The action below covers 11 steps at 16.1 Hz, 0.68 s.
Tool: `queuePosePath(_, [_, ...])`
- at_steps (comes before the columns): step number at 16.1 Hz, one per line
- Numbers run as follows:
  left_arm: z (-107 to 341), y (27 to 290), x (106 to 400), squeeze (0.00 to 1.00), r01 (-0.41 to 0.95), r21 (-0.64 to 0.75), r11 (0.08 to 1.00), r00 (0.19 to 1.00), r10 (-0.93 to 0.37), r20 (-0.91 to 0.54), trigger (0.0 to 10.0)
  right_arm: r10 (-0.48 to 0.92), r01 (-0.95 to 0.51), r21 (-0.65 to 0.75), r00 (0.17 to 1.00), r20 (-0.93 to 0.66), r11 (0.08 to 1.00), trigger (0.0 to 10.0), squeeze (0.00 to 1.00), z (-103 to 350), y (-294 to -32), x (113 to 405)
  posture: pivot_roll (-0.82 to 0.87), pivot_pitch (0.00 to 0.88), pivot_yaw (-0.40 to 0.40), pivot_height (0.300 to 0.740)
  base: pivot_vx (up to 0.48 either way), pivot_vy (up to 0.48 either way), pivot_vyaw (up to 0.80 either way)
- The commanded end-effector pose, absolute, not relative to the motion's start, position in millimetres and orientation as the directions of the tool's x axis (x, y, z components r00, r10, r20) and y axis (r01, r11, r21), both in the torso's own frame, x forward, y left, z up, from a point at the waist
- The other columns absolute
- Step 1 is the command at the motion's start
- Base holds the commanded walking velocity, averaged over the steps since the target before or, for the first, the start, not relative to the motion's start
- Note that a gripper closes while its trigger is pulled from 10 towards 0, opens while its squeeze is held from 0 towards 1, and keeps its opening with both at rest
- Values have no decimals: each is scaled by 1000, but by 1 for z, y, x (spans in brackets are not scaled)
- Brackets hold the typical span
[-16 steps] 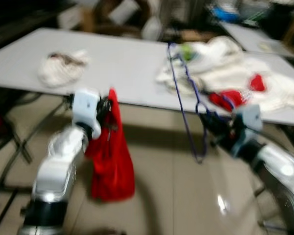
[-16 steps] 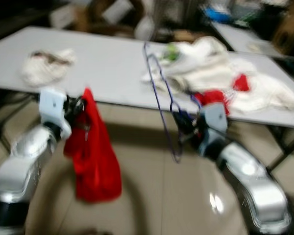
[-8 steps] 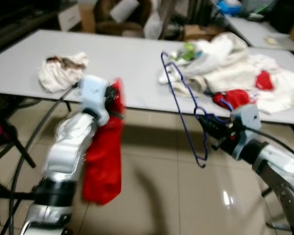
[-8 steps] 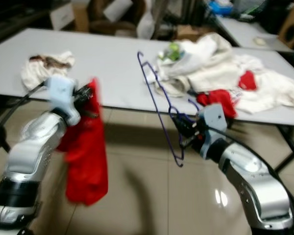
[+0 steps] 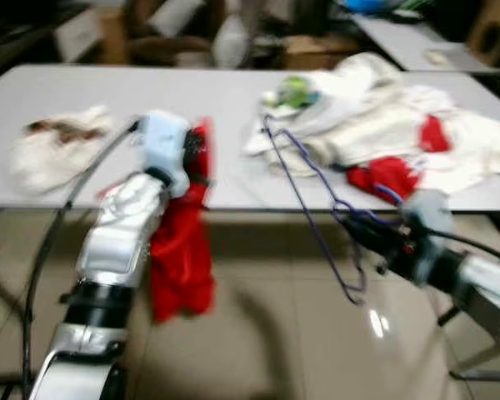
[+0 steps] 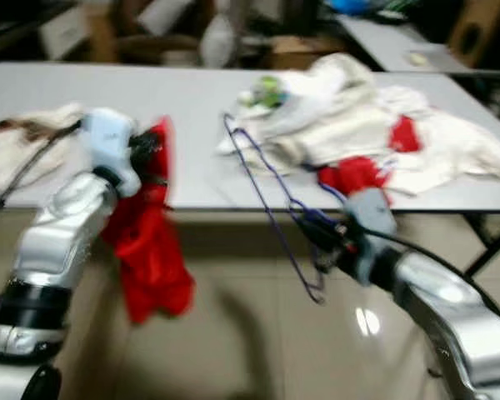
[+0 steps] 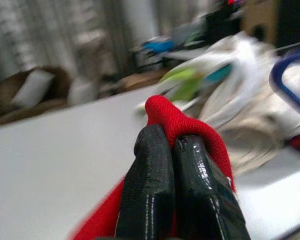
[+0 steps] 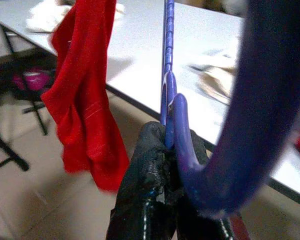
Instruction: Hang hanger
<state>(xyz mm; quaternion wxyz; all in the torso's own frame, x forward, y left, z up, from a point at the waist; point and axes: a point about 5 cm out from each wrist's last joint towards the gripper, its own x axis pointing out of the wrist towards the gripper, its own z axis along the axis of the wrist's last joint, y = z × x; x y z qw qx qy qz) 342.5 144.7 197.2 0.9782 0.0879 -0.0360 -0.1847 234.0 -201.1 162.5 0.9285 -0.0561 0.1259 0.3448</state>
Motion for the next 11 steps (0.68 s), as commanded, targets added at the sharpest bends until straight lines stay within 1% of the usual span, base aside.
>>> queuePosePath(1, [212,156,347,0,321,211,923,934,-346,91,10000,682,-706,-20,691,-239,708,10000,0,176,-199,229,-117,0,-10,740,341,0,-769])
queuePosePath(4, [222,161,352,0,297,226,928,937,-328,116,10000,756,-792,-21,589,-285,610,10000,0,182,-199,218,-115,0,-7,740,342,0,0])
queuePosePath(5, [228,170,357,0,244,241,939,953,-278,122,10000,791,-833,-13,531,-304,554,10000,0,185,-196,213,-115,0,-6,740,337,0,0])
queuePosePath(7, [233,180,361,0,204,260,944,961,-244,129,10000,808,-854,0,493,-323,521,10000,0,187,-194,209,-114,0,-5,740,339,0,0])
queuePosePath(10, [247,203,368,0,121,297,947,973,-173,156,10000,835,-886,29,425,-349,463,10000,0,189,-194,204,-110,0,-8,740,339,0,0])
queuePosePath(11, [259,205,370,0,132,289,948,963,-191,188,10000,845,-898,38,397,-358,438,10000,0,188,-192,205,-102,0,-16,740,341,0,0])
